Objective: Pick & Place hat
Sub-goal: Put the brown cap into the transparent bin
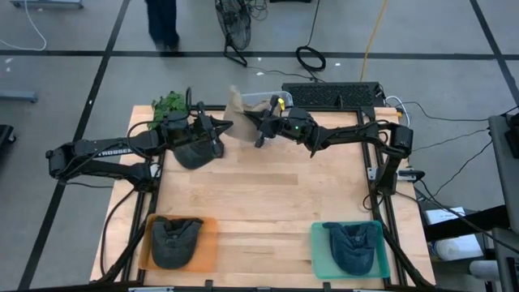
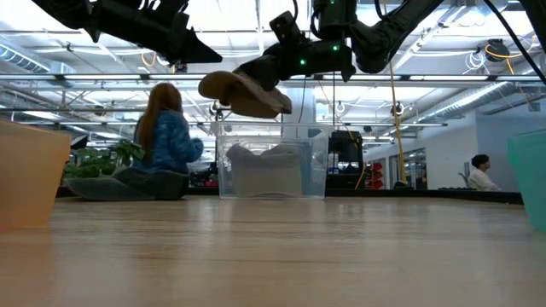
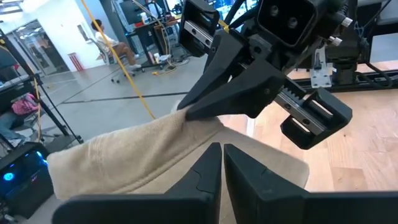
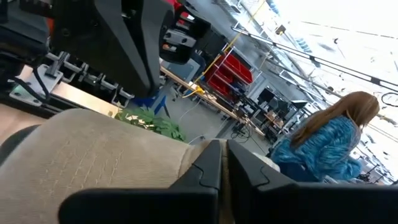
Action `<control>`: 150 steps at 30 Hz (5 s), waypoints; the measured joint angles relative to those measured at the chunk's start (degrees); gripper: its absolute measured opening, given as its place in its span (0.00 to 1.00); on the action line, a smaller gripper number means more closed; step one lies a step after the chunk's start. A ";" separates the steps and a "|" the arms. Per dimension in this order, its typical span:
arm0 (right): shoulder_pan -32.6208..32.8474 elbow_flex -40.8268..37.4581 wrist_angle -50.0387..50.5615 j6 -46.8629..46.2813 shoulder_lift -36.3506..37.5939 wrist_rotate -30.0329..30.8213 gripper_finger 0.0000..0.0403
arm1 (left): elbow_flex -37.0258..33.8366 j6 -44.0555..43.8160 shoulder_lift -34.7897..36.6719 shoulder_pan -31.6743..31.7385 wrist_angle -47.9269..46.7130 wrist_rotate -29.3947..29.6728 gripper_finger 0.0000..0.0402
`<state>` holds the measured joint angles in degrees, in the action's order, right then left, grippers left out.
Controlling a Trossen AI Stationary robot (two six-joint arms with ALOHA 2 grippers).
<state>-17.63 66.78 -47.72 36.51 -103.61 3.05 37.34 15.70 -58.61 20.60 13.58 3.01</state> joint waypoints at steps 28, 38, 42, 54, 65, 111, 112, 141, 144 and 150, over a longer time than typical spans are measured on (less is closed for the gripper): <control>0.09 -0.02 1.33 -3.11 0.00 -9.18 0.00 | 0.00 1.16 -0.02 0.00 -0.11 0.02 0.08; -0.29 -0.02 1.33 -7.64 0.00 -9.16 0.00 | 0.00 1.81 -0.02 0.00 -0.31 0.02 0.08; -0.37 -0.02 1.31 -7.80 0.00 -9.09 0.00 | 0.00 1.84 -0.02 0.00 -0.35 0.02 0.08; -0.35 -0.02 1.31 -7.31 0.00 -9.11 0.00 | 0.00 1.85 -0.02 0.00 -0.61 0.02 0.08; 0.80 -0.02 2.79 4.87 0.00 0.10 0.00 | 0.00 0.64 -0.02 0.00 -1.42 -0.04 0.08; 5.57 -0.02 6.17 12.30 -0.02 -6.60 0.00 | 0.02 7.41 -7.34 0.33 -0.48 -3.93 0.20; 5.60 -0.02 5.88 12.20 -0.02 -5.83 0.00 | 0.02 8.01 -7.34 0.33 -0.35 -3.27 0.17; 18.83 -31.42 2.02 -4.74 30.91 19.23 0.11 | 13.89 35.46 -22.29 -0.79 2.42 8.92 0.02; 20.02 -34.61 -0.25 -4.74 31.19 19.36 0.11 | 16.18 35.66 -26.35 -0.34 1.40 9.14 0.02; 21.55 -37.14 -0.03 -2.26 31.19 19.34 0.11 | 19.29 33.41 -31.23 -0.87 -3.37 9.04 0.04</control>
<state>3.93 29.65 -47.76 34.26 -72.43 22.39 56.63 49.11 -89.84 19.73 10.21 12.05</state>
